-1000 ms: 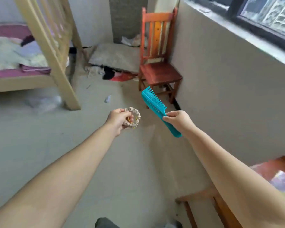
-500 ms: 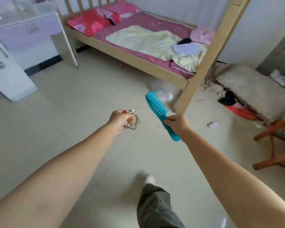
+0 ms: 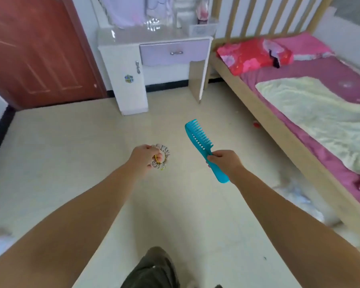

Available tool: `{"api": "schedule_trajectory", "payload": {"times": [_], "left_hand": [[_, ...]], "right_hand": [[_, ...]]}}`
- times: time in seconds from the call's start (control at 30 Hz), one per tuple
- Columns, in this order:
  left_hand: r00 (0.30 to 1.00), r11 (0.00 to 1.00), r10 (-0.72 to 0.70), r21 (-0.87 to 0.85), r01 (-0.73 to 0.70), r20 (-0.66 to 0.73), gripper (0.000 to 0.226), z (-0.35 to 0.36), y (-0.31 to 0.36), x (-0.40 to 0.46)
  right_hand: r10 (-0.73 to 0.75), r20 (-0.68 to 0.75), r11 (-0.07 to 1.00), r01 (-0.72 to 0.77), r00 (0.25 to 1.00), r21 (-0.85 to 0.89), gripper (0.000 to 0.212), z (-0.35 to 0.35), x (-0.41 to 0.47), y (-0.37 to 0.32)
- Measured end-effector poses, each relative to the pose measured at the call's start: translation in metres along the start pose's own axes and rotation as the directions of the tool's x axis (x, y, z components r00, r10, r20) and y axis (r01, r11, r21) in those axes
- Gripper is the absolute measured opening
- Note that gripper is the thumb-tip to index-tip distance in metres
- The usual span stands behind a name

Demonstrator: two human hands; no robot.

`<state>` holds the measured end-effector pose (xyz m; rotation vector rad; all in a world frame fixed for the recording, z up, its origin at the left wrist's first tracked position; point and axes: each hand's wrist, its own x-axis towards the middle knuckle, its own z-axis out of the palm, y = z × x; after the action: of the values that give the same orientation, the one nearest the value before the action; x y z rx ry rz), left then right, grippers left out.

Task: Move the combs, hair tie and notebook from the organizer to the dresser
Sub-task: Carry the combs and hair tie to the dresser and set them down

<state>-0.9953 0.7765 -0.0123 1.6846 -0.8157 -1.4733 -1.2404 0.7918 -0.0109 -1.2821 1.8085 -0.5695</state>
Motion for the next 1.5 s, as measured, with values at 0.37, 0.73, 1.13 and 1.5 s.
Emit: {"api": "schedule_trajectory", "payload": {"times": [0.37, 0.73, 1.13, 1.5], "left_hand": [[0.996, 0.994, 0.009, -0.108, -0.019, -0.089, 0.012, -0.017, 0.174, 0.272], [0.998, 0.997, 0.027, -0.074, -0.031, -0.053, 0.004, 0.032, 0.348, 0.537], [0.994, 0.993, -0.017, -0.117, 0.005, -0.109, 0.012, 0.054, 0.498, 0.813], [0.990, 0.989, -0.140, 0.051, 0.142, -0.026, 0.006, 0.076, 0.585, 1.061]], "right_hand": [[-0.066, 0.073, 0.996, 0.070, 0.995, -0.060, 0.020, 0.037, 0.307, -0.173], [-0.088, -0.025, 0.995, 0.087, 0.996, -0.058, 0.023, 0.004, 0.597, -0.286], [-0.062, 0.054, 0.996, 0.066, 0.997, -0.059, 0.021, -0.010, 0.914, -0.419], [0.070, -0.075, 0.994, -0.076, 0.995, -0.084, 0.022, 0.043, 1.129, -0.493]]}}
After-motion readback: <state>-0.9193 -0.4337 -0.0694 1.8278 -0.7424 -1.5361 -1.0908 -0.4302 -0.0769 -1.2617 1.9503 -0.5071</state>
